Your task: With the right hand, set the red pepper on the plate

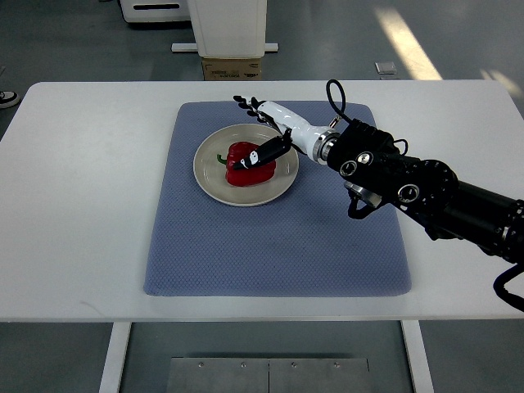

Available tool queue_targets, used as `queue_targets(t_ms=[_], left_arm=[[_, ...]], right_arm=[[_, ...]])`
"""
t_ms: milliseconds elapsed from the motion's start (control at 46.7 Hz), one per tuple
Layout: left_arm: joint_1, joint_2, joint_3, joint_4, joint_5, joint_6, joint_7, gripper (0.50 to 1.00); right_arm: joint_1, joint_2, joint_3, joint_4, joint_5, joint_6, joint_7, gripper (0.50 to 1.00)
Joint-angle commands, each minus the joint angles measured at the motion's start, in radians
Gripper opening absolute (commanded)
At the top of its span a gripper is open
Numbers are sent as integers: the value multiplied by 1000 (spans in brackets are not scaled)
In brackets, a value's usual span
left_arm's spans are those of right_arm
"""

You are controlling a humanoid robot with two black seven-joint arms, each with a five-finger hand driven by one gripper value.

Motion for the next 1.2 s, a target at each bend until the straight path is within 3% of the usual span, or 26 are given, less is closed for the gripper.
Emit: queue_targets(t_ms=[0,471,706,1177], left_arm=[[0,0,0,0,1,0,0,1000],[0,0,0,0,1,0,0,1000],[0,0,0,0,1,0,0,1000],[0,0,0,0,1,0,0,1000]], right_arm=[[-8,-23,28,2,0,0,1,1000],[-140,-222,293,15,-5,14,-31,1000],[-248,-233,522,16,-29,18,-89,1000],[-404,-193,836,38,-41,17,-126,1000]])
